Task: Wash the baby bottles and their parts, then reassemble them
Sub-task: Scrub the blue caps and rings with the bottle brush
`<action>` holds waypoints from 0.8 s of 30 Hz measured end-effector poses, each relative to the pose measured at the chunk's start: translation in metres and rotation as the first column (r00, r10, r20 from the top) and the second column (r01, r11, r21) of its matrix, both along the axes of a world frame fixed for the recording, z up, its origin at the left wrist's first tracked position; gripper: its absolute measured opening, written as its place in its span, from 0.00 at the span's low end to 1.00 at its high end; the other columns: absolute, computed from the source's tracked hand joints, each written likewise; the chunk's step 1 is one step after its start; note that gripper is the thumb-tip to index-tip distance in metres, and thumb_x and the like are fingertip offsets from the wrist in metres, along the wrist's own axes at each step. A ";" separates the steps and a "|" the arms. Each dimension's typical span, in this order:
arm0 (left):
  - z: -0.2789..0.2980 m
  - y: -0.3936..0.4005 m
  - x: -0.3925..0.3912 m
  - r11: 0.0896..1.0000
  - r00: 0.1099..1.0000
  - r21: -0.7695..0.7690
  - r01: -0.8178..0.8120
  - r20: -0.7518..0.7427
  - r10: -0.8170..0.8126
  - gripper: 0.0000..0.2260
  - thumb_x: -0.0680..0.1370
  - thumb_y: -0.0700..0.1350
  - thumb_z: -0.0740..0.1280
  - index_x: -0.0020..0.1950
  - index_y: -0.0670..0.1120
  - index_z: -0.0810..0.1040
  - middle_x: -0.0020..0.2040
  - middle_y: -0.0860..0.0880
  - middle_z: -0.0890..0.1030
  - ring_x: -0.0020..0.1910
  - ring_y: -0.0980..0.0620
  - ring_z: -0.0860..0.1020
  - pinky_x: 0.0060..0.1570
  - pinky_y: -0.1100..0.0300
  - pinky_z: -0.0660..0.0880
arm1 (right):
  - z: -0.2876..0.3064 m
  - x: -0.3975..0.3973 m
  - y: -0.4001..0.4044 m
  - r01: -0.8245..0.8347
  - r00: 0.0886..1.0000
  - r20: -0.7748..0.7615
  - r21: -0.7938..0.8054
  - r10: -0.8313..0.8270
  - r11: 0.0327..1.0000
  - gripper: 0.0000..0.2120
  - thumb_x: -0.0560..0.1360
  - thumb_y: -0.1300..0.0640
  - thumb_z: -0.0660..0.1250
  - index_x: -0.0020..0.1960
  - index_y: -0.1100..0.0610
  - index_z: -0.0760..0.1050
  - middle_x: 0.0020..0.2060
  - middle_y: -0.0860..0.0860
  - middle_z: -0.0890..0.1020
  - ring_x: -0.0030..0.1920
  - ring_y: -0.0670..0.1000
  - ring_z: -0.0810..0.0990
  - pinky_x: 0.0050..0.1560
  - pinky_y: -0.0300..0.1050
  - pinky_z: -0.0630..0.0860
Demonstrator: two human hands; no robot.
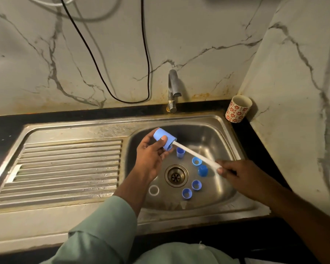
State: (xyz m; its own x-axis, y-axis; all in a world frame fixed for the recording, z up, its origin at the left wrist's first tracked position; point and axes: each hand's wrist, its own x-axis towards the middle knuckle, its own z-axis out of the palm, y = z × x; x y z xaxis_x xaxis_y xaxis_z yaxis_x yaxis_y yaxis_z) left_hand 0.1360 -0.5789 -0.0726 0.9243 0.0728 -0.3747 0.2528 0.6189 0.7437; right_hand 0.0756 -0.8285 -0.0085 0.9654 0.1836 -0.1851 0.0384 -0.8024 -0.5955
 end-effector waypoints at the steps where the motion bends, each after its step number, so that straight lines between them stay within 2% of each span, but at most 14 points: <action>1: 0.000 0.001 0.000 1.000 1.000 -0.012 0.009 0.000 -0.009 0.24 0.69 0.40 0.73 0.65 0.44 0.77 0.58 0.38 0.82 0.53 0.40 0.85 0.45 0.51 0.84 | -0.002 -0.005 0.004 -0.021 1.000 -0.007 -0.030 0.021 0.999 0.13 0.78 0.51 0.65 0.62 0.48 0.78 0.39 0.50 0.84 0.37 0.46 0.81 0.42 0.43 0.77; 3: 0.000 0.004 -0.002 0.996 1.000 -0.085 0.004 -0.006 -0.005 0.23 0.70 0.40 0.71 0.66 0.44 0.76 0.54 0.38 0.84 0.50 0.41 0.85 0.47 0.51 0.84 | -0.003 -0.010 0.001 -0.105 0.993 -0.062 0.001 0.105 0.994 0.12 0.78 0.50 0.65 0.61 0.45 0.79 0.29 0.47 0.79 0.27 0.43 0.75 0.30 0.38 0.71; 4: 0.001 0.005 -0.002 0.992 1.000 -0.126 0.000 0.001 0.000 0.23 0.71 0.41 0.70 0.67 0.43 0.75 0.53 0.38 0.84 0.49 0.42 0.85 0.48 0.51 0.83 | 0.000 -0.009 -0.004 -0.100 0.984 -0.137 0.096 0.113 0.990 0.11 0.78 0.49 0.65 0.58 0.42 0.80 0.27 0.46 0.76 0.24 0.43 0.72 0.26 0.38 0.68; 6: 0.004 0.009 0.001 0.985 0.999 -0.174 0.023 0.037 -0.016 0.23 0.73 0.42 0.68 0.69 0.43 0.73 0.55 0.38 0.84 0.50 0.43 0.85 0.50 0.51 0.83 | 0.003 -0.003 -0.007 0.071 0.958 -0.284 0.340 0.031 0.938 0.10 0.79 0.50 0.63 0.55 0.39 0.80 0.27 0.47 0.73 0.23 0.45 0.67 0.23 0.40 0.64; 7: 0.007 0.010 0.005 0.984 0.998 -0.172 0.047 0.051 -0.039 0.24 0.74 0.41 0.68 0.70 0.43 0.72 0.57 0.37 0.82 0.52 0.42 0.85 0.51 0.50 0.83 | 0.002 -0.002 -0.006 0.140 0.955 -0.296 0.369 -0.027 0.919 0.10 0.79 0.51 0.63 0.56 0.40 0.80 0.28 0.49 0.73 0.24 0.46 0.66 0.23 0.39 0.63; 8: 0.009 0.011 0.008 0.983 0.997 -0.169 0.068 0.050 -0.060 0.23 0.76 0.40 0.67 0.71 0.43 0.72 0.60 0.37 0.81 0.53 0.41 0.84 0.52 0.49 0.83 | -0.002 -0.002 -0.002 0.135 0.972 -0.223 0.308 -0.067 0.942 0.10 0.79 0.51 0.63 0.58 0.42 0.80 0.28 0.49 0.75 0.24 0.46 0.67 0.25 0.40 0.65; 10: 0.014 0.010 0.011 0.979 0.995 -0.184 0.091 -0.018 -0.096 0.17 0.80 0.41 0.66 0.68 0.43 0.74 0.61 0.36 0.79 0.53 0.40 0.84 0.56 0.47 0.81 | -0.010 -0.006 0.008 0.019 0.999 -0.027 0.043 -0.018 0.999 0.13 0.79 0.50 0.64 0.62 0.47 0.78 0.30 0.47 0.79 0.26 0.44 0.73 0.29 0.39 0.69; 12: 0.020 0.001 0.011 0.976 0.985 -0.204 0.070 -0.140 -0.100 0.13 0.80 0.47 0.67 0.62 0.43 0.76 0.54 0.40 0.79 0.48 0.42 0.82 0.57 0.47 0.79 | -0.013 -0.010 0.016 -0.088 0.996 0.014 -0.119 0.090 0.989 0.14 0.79 0.48 0.63 0.61 0.51 0.78 0.30 0.47 0.78 0.28 0.44 0.76 0.29 0.36 0.69; 13: 0.020 -0.003 0.013 0.981 0.981 -0.195 0.012 -0.187 -0.050 0.15 0.78 0.50 0.69 0.61 0.43 0.77 0.49 0.42 0.79 0.44 0.45 0.81 0.54 0.48 0.81 | -0.014 -0.010 0.017 -0.121 0.993 0.002 -0.116 0.122 0.986 0.14 0.79 0.48 0.62 0.61 0.51 0.78 0.29 0.47 0.77 0.27 0.44 0.75 0.28 0.35 0.68; 16: 0.026 -0.008 0.023 0.975 0.982 -0.184 -0.122 -0.165 0.092 0.14 0.75 0.49 0.73 0.56 0.43 0.78 0.40 0.46 0.80 0.34 0.52 0.81 0.38 0.56 0.81 | -0.011 -0.007 0.023 -0.022 0.999 -0.026 0.076 0.025 0.997 0.14 0.80 0.50 0.62 0.63 0.48 0.77 0.28 0.46 0.75 0.27 0.42 0.71 0.29 0.36 0.67; 18: 0.031 -0.007 0.028 0.958 0.994 -0.278 -0.067 -0.098 0.041 0.09 0.76 0.48 0.72 0.50 0.43 0.78 0.37 0.47 0.80 0.33 0.53 0.80 0.41 0.55 0.80 | -0.012 -0.015 0.033 0.030 0.999 0.035 0.111 -0.034 0.993 0.16 0.80 0.51 0.63 0.66 0.50 0.76 0.28 0.44 0.76 0.28 0.40 0.73 0.30 0.33 0.68; 20: 0.036 -0.005 0.029 0.932 0.999 -0.361 -0.021 -0.043 0.006 0.09 0.75 0.50 0.68 0.44 0.44 0.76 0.35 0.48 0.78 0.33 0.53 0.78 0.43 0.55 0.78 | -0.014 -0.030 0.043 -0.003 0.998 0.057 0.141 -0.005 0.990 0.15 0.80 0.53 0.63 0.65 0.54 0.76 0.24 0.40 0.75 0.27 0.37 0.75 0.29 0.29 0.67; 22: 0.036 -0.004 0.029 0.924 1.000 -0.380 -0.026 0.003 0.029 0.11 0.76 0.52 0.64 0.42 0.44 0.75 0.35 0.49 0.77 0.33 0.53 0.76 0.41 0.57 0.74 | -0.015 -0.039 0.045 -0.026 0.999 -0.032 0.267 0.036 0.963 0.13 0.80 0.53 0.62 0.61 0.54 0.78 0.23 0.40 0.74 0.24 0.40 0.72 0.27 0.31 0.67; 24: 0.036 -0.006 0.029 0.939 0.998 -0.341 -0.049 0.023 0.060 0.11 0.78 0.51 0.64 0.45 0.44 0.76 0.37 0.48 0.77 0.33 0.52 0.76 0.37 0.59 0.76 | -0.013 -0.039 0.043 0.142 0.960 -0.281 0.491 0.002 0.860 0.10 0.80 0.52 0.62 0.57 0.51 0.79 0.25 0.47 0.72 0.23 0.43 0.66 0.24 0.37 0.65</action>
State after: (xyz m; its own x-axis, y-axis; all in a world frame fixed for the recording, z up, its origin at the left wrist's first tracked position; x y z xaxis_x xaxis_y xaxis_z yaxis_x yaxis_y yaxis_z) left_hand 0.1655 -0.5847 -0.0362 0.9345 -0.0033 -0.3561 0.1910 0.8486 0.4934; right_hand 0.0368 -0.7857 -0.0211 0.9076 0.2542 -0.3342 -0.2218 -0.3857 -0.8956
